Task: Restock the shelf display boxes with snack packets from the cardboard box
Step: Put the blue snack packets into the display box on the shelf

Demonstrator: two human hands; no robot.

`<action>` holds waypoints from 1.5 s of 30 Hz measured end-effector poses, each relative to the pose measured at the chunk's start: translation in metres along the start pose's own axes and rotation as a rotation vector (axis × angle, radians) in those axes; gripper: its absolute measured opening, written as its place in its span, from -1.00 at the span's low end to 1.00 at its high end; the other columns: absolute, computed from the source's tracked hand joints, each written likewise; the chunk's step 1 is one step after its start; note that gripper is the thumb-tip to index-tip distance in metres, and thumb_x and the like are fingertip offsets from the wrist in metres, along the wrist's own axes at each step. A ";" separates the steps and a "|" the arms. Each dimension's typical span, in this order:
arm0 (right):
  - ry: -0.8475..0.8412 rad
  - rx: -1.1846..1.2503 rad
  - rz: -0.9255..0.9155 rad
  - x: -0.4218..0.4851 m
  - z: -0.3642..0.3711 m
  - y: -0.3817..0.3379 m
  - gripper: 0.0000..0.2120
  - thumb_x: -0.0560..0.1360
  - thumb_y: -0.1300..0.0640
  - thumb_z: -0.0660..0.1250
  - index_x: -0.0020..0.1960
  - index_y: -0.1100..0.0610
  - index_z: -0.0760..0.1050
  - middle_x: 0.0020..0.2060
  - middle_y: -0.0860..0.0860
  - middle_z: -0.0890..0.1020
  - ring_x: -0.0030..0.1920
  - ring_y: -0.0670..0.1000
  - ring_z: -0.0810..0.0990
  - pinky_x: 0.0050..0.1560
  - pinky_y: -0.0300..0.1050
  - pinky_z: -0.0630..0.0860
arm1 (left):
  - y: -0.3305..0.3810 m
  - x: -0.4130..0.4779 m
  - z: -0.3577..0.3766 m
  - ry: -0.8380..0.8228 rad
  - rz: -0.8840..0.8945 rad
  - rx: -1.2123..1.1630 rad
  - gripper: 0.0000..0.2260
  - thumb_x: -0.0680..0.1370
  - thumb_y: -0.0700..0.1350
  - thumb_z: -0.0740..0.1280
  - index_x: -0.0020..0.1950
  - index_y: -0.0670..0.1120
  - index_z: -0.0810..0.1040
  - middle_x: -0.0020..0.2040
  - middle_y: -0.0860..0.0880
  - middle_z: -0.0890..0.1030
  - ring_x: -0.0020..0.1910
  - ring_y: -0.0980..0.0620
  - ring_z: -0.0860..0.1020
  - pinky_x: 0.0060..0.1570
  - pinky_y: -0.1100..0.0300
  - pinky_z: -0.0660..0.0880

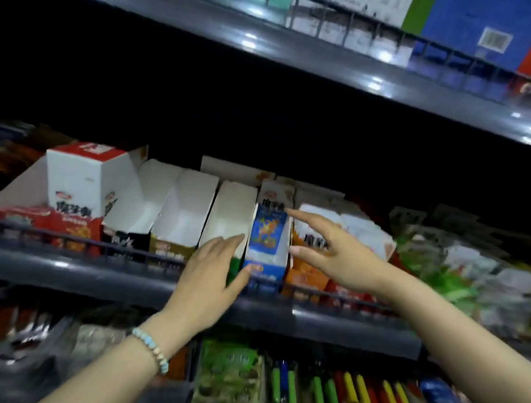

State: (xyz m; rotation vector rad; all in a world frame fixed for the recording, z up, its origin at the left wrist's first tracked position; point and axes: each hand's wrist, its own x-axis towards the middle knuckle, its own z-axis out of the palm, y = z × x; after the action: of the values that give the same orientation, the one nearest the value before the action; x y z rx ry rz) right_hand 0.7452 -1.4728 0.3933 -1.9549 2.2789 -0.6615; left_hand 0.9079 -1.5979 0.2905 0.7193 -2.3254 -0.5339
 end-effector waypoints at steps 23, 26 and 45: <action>-0.552 0.460 0.748 -0.211 0.367 0.089 -0.47 0.57 0.12 0.29 0.47 0.20 0.23 0.44 0.13 0.29 0.42 0.10 0.32 0.33 -0.22 0.25 | -0.140 -0.274 0.176 -0.811 -0.481 0.150 -0.45 0.62 0.13 0.12 0.54 -0.10 0.15 0.51 -0.10 0.26 0.47 -0.09 0.22 0.44 0.08 0.18; -0.560 0.562 0.868 -0.225 0.397 0.091 -0.52 0.57 0.20 0.28 0.44 0.25 0.27 0.41 0.18 0.33 0.35 0.15 0.39 0.20 -0.20 0.35 | -0.153 -0.292 0.189 -0.855 -0.535 0.145 -0.45 0.62 0.13 0.12 0.54 -0.10 0.14 0.52 -0.11 0.24 0.47 -0.10 0.23 0.43 0.06 0.19; -0.111 1.040 1.395 -0.203 0.472 0.131 -0.41 0.53 0.05 0.35 0.48 0.10 0.21 0.41 0.11 0.35 0.33 0.17 0.40 0.00 -0.03 0.43 | -0.195 -0.344 0.253 -1.115 -0.871 0.042 -0.38 0.63 0.19 0.00 0.57 -0.04 -0.15 0.57 -0.09 -0.20 0.54 -0.12 -0.20 0.50 -0.03 -0.11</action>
State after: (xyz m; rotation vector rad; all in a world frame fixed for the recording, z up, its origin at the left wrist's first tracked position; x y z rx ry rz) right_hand 0.8150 -1.3963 -0.1265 0.1206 1.8696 -1.0373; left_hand 1.0289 -1.4901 -0.1505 1.8196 -2.8621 -1.5884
